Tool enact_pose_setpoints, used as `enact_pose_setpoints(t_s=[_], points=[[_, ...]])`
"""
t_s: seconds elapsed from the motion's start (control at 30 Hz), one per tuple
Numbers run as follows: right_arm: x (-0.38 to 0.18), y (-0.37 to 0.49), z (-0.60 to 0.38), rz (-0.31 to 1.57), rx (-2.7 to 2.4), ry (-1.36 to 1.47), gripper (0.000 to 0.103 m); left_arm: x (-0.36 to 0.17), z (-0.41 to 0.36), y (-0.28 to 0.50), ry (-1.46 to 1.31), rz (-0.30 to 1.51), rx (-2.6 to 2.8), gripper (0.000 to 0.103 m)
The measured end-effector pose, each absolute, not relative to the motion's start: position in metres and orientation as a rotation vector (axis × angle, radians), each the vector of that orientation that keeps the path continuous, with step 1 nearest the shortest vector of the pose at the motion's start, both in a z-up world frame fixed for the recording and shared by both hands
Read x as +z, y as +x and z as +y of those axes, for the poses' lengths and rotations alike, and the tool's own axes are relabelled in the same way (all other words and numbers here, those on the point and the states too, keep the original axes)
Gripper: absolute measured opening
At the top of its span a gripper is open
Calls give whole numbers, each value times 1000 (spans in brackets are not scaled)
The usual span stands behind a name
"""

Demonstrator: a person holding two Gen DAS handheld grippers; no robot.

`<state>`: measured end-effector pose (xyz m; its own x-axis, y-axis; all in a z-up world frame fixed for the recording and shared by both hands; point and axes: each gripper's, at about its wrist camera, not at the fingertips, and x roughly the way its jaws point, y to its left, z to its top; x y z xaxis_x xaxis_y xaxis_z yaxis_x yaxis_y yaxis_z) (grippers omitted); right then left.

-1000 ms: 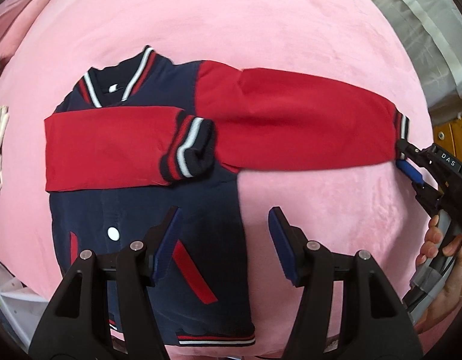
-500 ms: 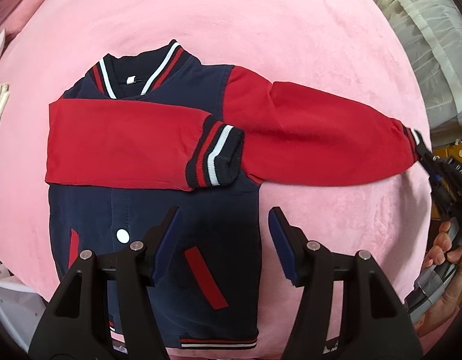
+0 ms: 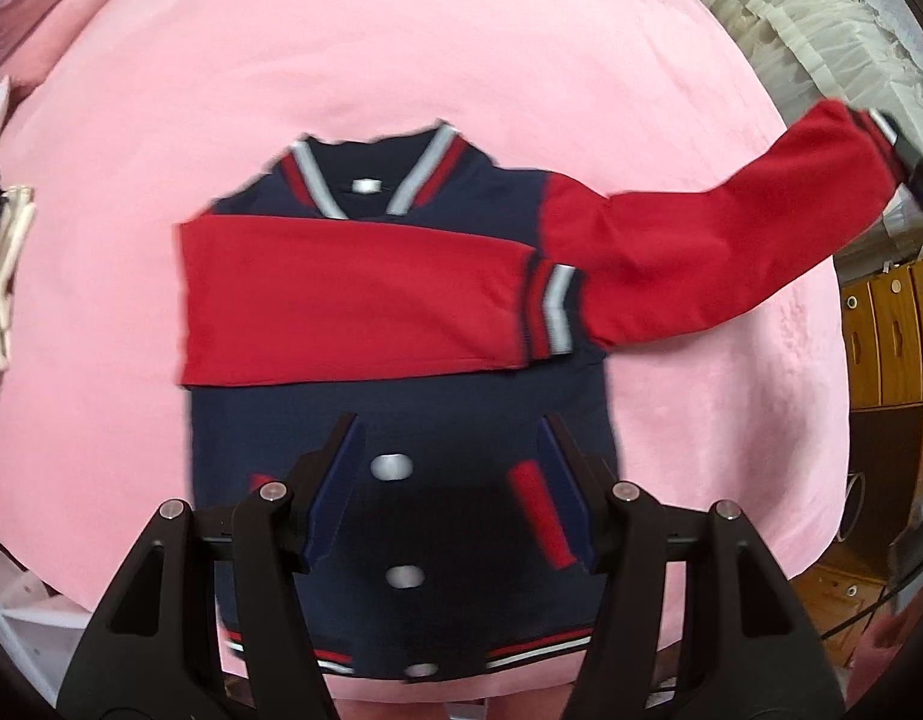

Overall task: Fold large clothes
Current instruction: 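Grasp the other red sleeve cuff with the right tool and lift it, then lay the red sleeve across the jacket with the right tool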

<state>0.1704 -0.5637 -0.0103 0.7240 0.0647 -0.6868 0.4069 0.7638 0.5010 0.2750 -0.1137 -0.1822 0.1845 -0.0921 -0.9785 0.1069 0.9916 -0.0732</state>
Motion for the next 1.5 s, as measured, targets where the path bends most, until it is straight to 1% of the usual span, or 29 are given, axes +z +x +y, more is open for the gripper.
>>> enact_pose_setpoints(t_s=[0.23, 0.3, 0.4, 0.5, 0.6, 0.77, 0.87, 0.9, 0.93, 0.97, 1.1, 1.17, 1.3, 1.33, 1.4, 1.47, 1.5], points=[[24, 221, -449, 738, -86, 629, 8, -170, -20, 266, -1, 1379, -79, 56], [27, 230, -416, 751, -52, 593, 8, -170, 7, 263, -20, 1385, -61, 56], [16, 255, -359, 795, -20, 501, 8, -172, 43, 259, -38, 1385, -35, 56], [-5, 266, -298, 866, 22, 478, 8, -178, 72, 259, -49, 1388, -6, 56], [-42, 277, -251, 972, 43, 458, 8, -185, 100, 257, -78, 1392, 26, 56], [-121, 287, -188, 1093, 71, 416, 9, -197, 137, 256, -132, 1398, 73, 56], [-165, 286, -174, 1146, 78, 373, 9, -205, 145, 256, -140, 1406, 88, 56], [-178, 285, -174, 1171, 89, 359, 12, -207, 147, 257, -139, 1408, 90, 56], [-186, 292, -170, 1212, 114, 344, 13, -209, 148, 258, -137, 1410, 91, 56], [-198, 276, -172, 1225, 129, 344, 16, -210, 150, 258, -135, 1411, 89, 56], [-183, 270, -179, 1198, 193, 381, 30, -208, 144, 269, -154, 1410, 61, 56], [-153, 257, -179, 1178, 182, 336, 31, -201, 137, 275, -189, 1396, 25, 56], [-131, 254, -210, 1174, 150, 276, 30, -198, 105, 292, -245, 1386, -95, 56], [-135, 252, -218, 1187, 151, 288, 29, -200, 96, 297, -269, 1399, -117, 54], [-148, 252, -235, 1213, 154, 321, 18, -206, 75, 309, -331, 1417, -170, 40], [-160, 253, -247, 1241, 149, 359, 16, -214, 54, 318, -360, 1420, -206, 34], [-161, 246, -252, 1245, 148, 373, 15, -224, 40, 325, -369, 1430, -212, 28]])
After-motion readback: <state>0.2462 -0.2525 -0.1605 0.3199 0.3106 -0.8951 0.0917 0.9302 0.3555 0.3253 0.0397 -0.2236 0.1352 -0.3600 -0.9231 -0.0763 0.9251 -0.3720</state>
